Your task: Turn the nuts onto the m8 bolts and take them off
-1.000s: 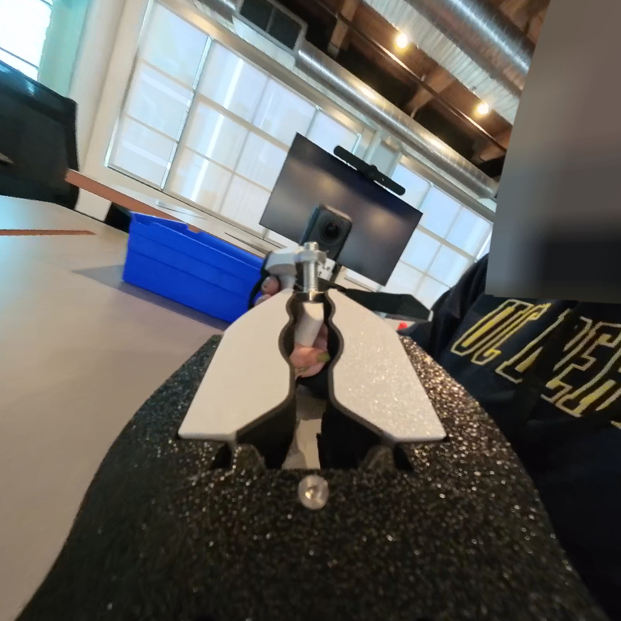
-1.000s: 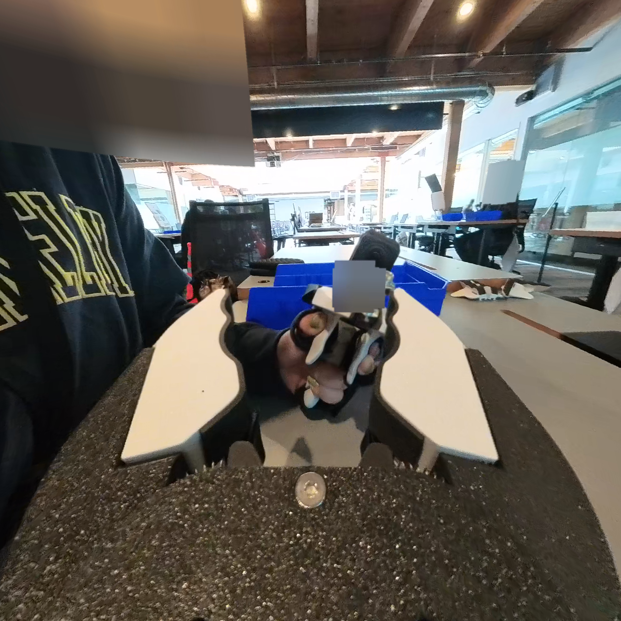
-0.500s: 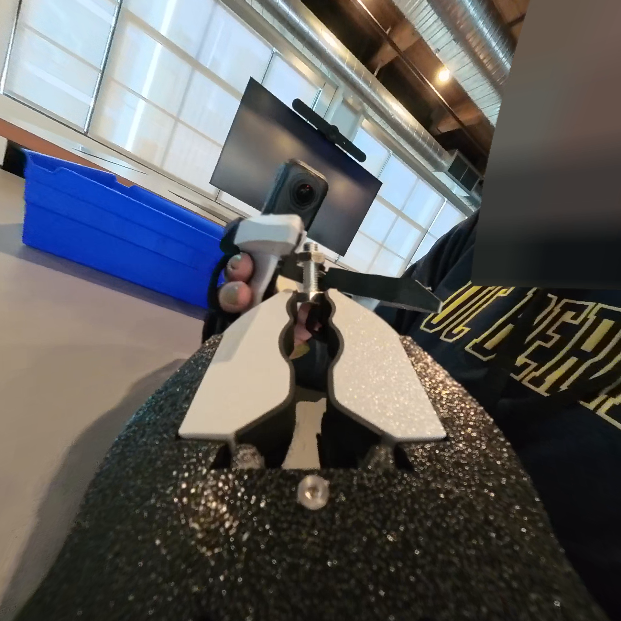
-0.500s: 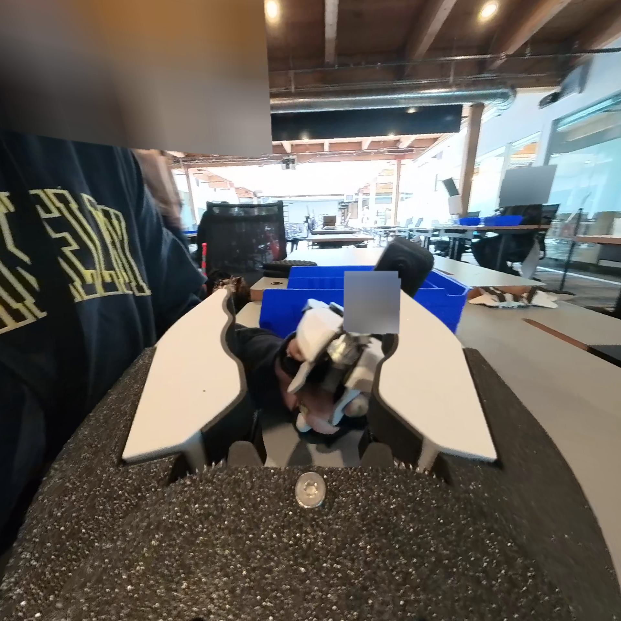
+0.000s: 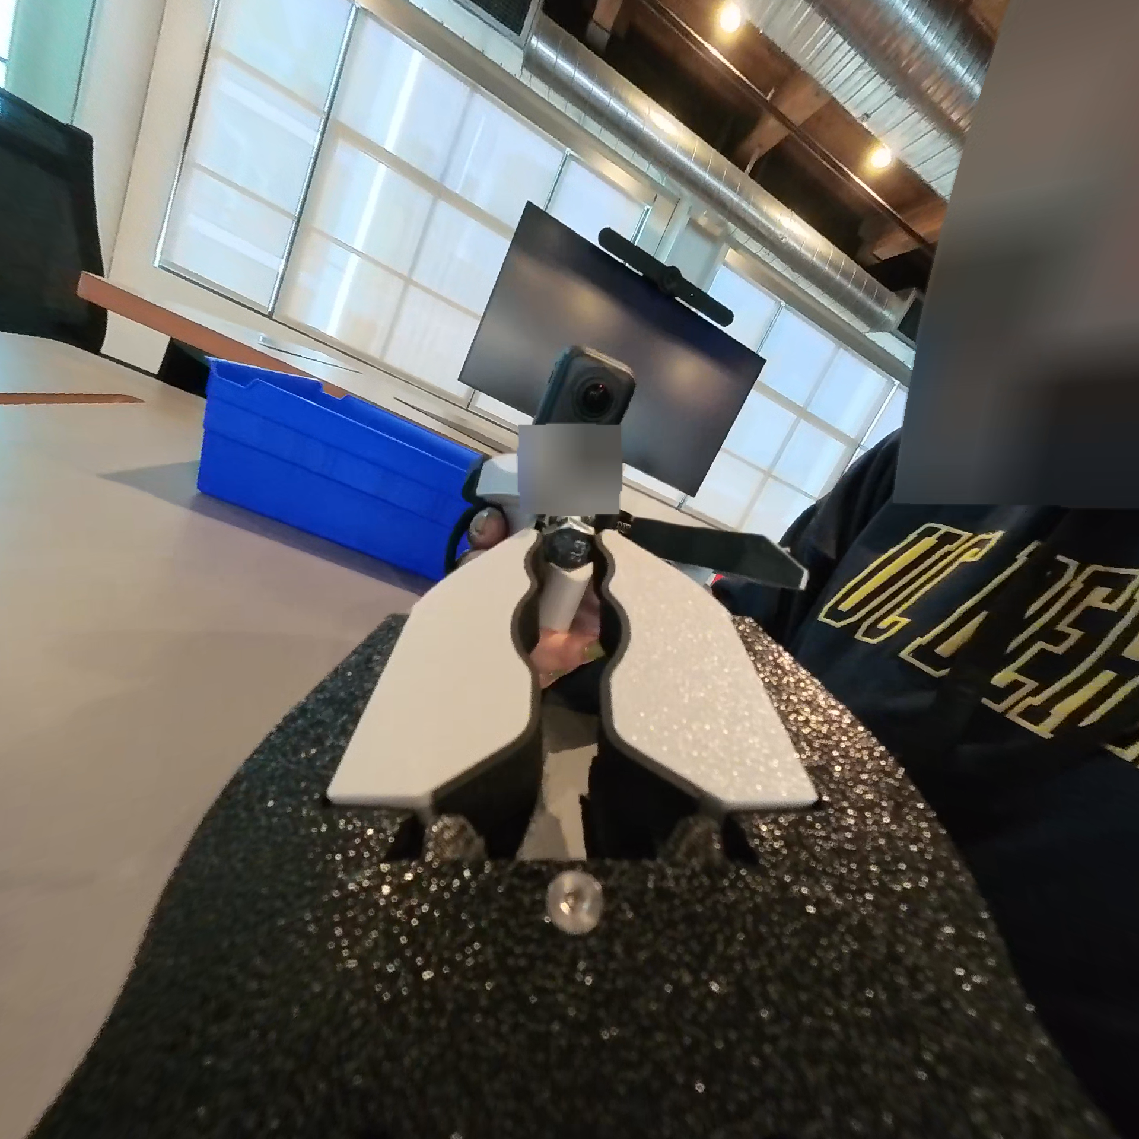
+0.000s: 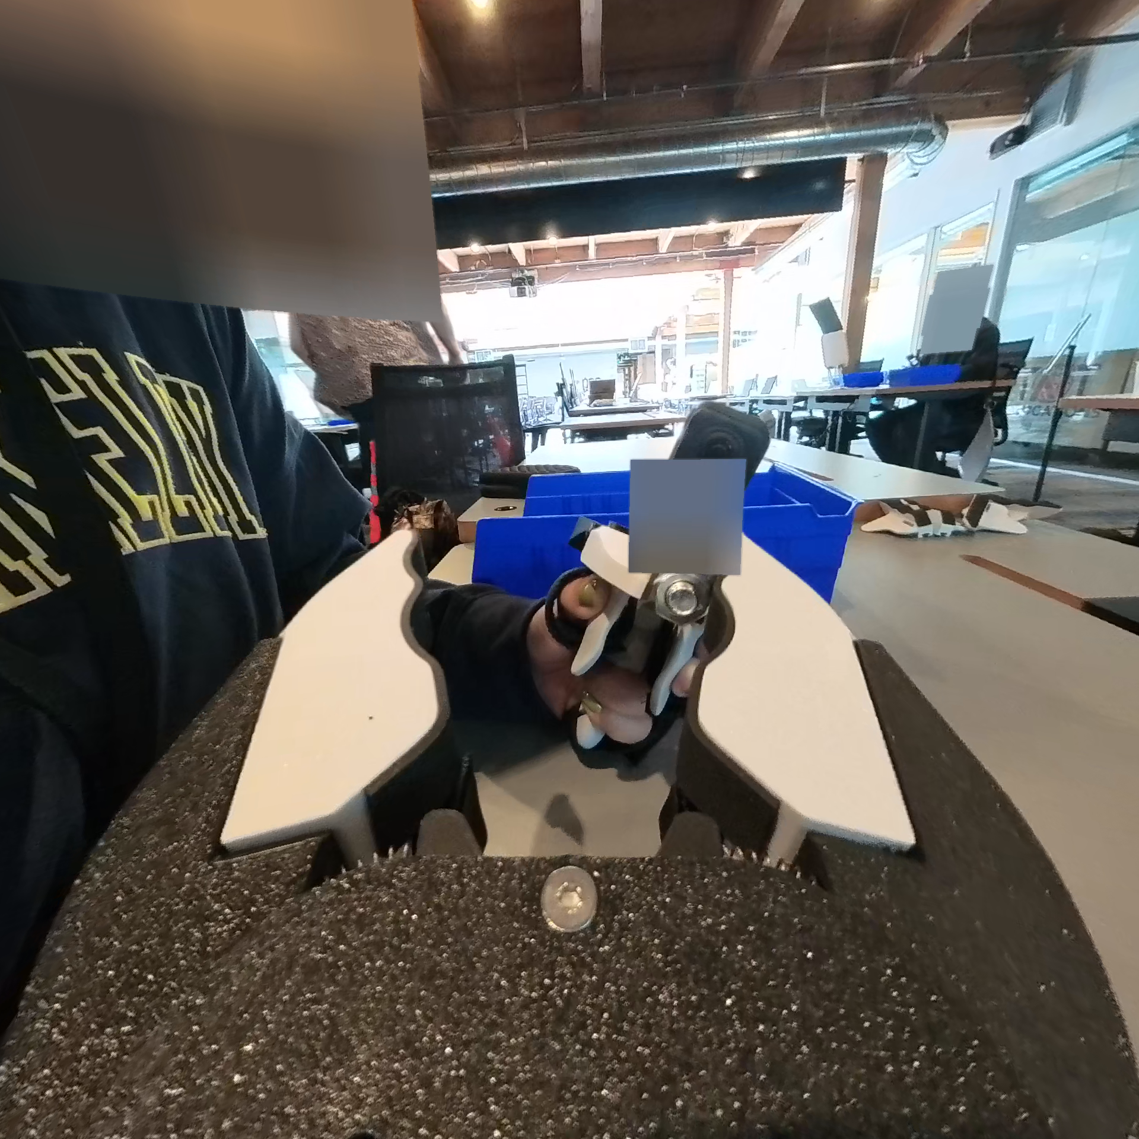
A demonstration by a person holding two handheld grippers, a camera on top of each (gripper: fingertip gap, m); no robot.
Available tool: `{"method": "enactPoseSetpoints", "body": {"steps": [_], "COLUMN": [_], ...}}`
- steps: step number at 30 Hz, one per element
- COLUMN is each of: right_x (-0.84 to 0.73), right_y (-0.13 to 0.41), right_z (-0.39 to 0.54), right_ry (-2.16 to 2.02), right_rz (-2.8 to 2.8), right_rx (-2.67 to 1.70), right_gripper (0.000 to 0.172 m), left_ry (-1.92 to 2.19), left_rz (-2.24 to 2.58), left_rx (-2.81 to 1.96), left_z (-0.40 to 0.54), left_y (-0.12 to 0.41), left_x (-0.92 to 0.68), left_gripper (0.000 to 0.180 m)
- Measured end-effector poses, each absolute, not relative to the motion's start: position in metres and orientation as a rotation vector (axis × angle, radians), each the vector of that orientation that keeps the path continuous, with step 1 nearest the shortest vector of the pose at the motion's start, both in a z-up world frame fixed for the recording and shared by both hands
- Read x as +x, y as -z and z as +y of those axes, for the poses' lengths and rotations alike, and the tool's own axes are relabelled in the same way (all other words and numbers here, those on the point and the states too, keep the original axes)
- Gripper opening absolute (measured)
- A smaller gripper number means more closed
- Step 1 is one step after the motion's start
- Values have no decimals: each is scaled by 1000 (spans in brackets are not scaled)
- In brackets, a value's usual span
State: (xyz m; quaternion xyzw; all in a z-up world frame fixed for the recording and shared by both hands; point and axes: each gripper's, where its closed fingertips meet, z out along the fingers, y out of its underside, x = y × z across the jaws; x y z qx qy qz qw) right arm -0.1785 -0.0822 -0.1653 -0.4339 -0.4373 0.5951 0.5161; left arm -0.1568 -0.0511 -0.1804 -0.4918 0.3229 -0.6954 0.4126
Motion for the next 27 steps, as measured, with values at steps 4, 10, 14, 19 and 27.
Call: {"method": "enactPoseSetpoints", "body": {"steps": [4, 10, 14, 19, 27], "right_x": [-179, -169, -163, -167, -170], "right_y": [165, 162, 157, 157, 163], "right_z": [-75, -59, -61, -71, -65], "right_ry": [-1372, -1312, -1302, -1329, -1301], "right_rz": [-1016, -934, -940, -996, -1000], "right_rx": [-1056, -1066, -1031, -995, -1046], "right_gripper": [85, 56, 48, 52, 58], "left_ry": [1760, 1841, 1864, 1865, 1858], "left_rz": [819, 752, 737, 714, 601], "left_rx": [-1196, -1108, -1087, -1073, -1051], "left_z": [-56, -56, -56, -55, -41], "left_y": [176, 166, 163, 161, 157], "left_x": [-155, -161, -164, -166, -180], "left_gripper": [14, 14, 14, 14, 14]}}
